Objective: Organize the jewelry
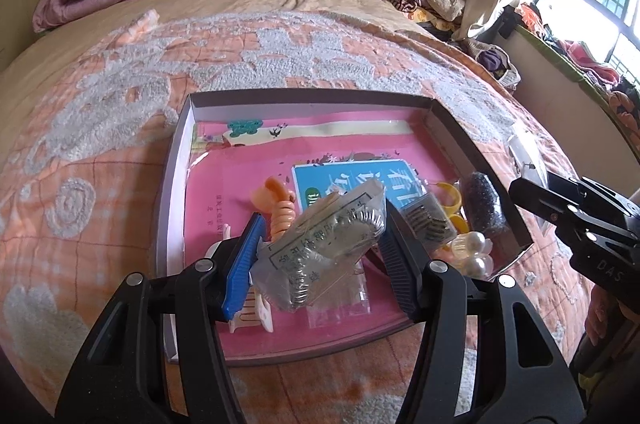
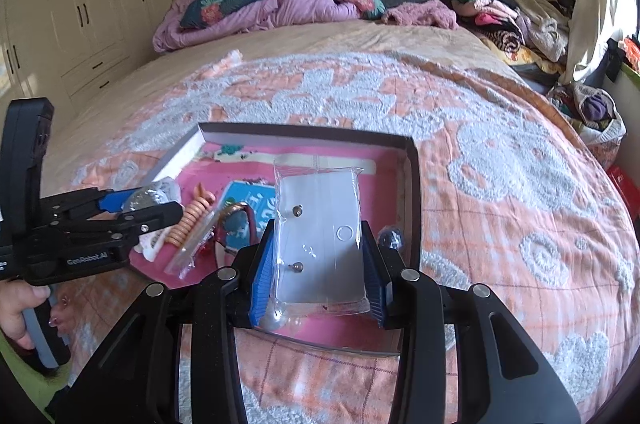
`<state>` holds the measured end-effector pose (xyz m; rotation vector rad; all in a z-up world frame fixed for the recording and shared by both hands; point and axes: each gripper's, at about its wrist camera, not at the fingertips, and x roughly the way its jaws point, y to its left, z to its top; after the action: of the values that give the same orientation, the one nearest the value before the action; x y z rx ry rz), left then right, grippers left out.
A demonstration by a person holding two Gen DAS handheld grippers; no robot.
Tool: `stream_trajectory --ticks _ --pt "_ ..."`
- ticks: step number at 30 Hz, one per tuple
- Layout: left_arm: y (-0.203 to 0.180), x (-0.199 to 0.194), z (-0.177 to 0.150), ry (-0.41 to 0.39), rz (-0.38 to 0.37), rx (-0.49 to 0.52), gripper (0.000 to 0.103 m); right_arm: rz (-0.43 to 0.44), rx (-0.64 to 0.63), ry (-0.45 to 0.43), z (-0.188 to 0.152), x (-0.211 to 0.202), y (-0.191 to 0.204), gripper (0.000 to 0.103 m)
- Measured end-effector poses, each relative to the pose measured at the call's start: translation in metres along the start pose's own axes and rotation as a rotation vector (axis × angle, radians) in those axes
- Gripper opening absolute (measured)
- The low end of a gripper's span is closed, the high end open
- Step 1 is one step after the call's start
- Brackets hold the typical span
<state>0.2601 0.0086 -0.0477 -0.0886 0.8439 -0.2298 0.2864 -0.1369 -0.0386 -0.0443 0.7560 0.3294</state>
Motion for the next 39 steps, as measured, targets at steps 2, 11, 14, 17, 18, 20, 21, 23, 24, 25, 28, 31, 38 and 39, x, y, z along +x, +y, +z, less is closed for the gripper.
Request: stream_trajectory --ticks 2,11,14,17,18,20,21,23,24,25,28,31,38,39 --pt "0.002 0.002 -0.001 0.005 0.004 -0.004 0.049 0.003 0.009 0.011 -0.001 0.006 -0.001 0.038" --pt "0.009 0.009 -0.004 0.02 0.014 -0.012 0.049 0.017 0.024 0.034 -0.003 0.022 0.001 0.038" --pt "0.009 0.009 -0.004 0.021 0.009 -0.014 0.049 0.009 0.019 0.051 -0.005 0.028 0.004 0.038" --pt "0.009 0.009 -0.003 0.021 0.009 -0.012 0.049 0.007 0.028 0.067 -0.009 0.032 0.004 0.038" --pt "0.009 0.009 -0.003 0.021 0.01 -0.01 0.049 0.007 0.029 0.07 -0.01 0.033 0.005 0.038" --pt "0.009 0.009 -0.004 0.021 0.008 -0.011 0.049 0.006 0.03 0.076 -0.012 0.034 0.005 0.038" --pt "0.008 0.009 -0.004 0.021 0.008 -0.011 0.049 0.006 0.031 0.081 -0.013 0.035 0.005 0.038" --pt "0.009 0.009 -0.003 0.021 0.005 -0.011 0.049 0.006 0.033 0.085 -0.014 0.035 0.006 0.039" --pt "0.008 0.009 -0.004 0.021 0.003 -0.012 0.049 0.006 0.033 0.087 -0.015 0.035 0.006 0.04" --pt "0.008 0.009 -0.004 0.021 0.003 -0.012 0.049 0.005 0.035 0.089 -0.015 0.035 0.005 0.04" --pt "0.008 0.009 -0.004 0.021 0.003 -0.01 0.049 0.004 0.042 0.098 -0.017 0.036 0.005 0.041" --pt "0.006 0.01 -0.004 0.022 0.001 -0.007 0.049 0.007 0.05 0.106 -0.019 0.035 0.004 0.041" --pt "0.003 0.009 -0.004 0.024 -0.004 -0.009 0.05 0.014 0.067 0.096 -0.018 0.03 0.002 0.052" --pt "0.003 0.008 -0.004 0.025 -0.001 -0.011 0.051 0.013 0.071 0.091 -0.018 0.028 0.002 0.055"
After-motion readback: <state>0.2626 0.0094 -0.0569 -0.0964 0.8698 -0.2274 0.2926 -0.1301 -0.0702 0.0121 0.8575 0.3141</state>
